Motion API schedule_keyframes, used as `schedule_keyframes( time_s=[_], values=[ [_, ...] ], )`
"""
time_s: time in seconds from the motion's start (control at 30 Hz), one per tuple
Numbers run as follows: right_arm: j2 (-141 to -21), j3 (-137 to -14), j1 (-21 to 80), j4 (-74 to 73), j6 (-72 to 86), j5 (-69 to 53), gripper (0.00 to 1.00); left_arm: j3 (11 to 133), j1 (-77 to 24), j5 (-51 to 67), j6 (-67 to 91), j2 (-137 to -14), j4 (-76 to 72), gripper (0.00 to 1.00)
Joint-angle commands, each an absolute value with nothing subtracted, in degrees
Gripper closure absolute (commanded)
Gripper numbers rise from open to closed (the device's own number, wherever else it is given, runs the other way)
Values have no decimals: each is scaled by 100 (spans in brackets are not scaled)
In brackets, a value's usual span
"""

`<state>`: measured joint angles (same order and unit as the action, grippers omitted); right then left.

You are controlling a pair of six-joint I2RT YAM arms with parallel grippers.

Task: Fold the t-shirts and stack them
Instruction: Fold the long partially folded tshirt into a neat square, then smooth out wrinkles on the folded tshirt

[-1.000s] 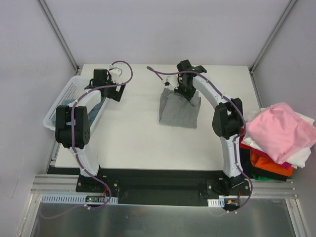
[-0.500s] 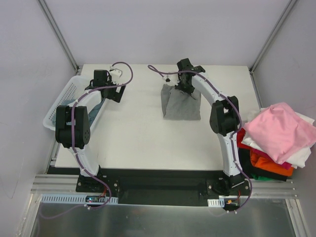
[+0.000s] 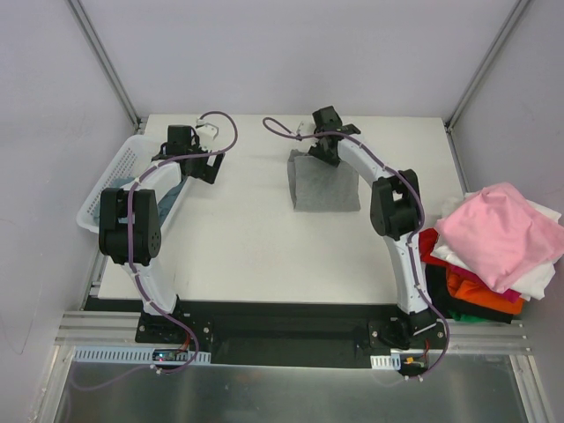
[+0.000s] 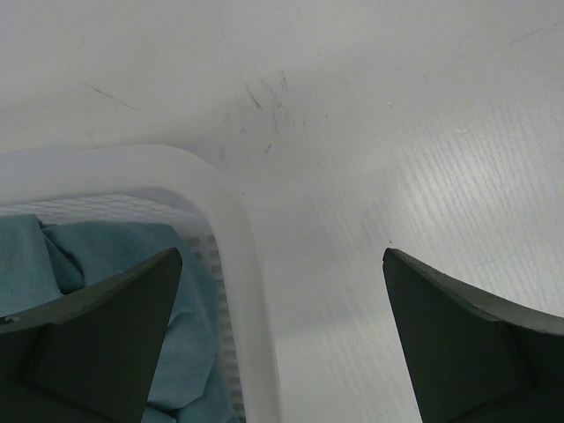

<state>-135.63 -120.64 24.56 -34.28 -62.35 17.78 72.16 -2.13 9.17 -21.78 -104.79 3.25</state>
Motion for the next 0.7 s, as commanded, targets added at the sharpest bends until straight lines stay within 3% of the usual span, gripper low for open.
schedule_keyframes(
  time_s=[0.0, 0.43, 0.67],
  values=[
    [-13202, -11787, 2452, -2874, -6109, 2179, 43, 7172, -176, 1055, -2233, -10362, 264, 1],
    [-11611, -10319, 2953, -2979, -5740, 1881, 41, 7190, -202, 1125, -2162, -10310, 255, 1],
    [-11566, -10318, 3251, -3164, -5634, 1802, 41, 7084, -202, 1081, -2223, -10204, 255, 1]
  ],
)
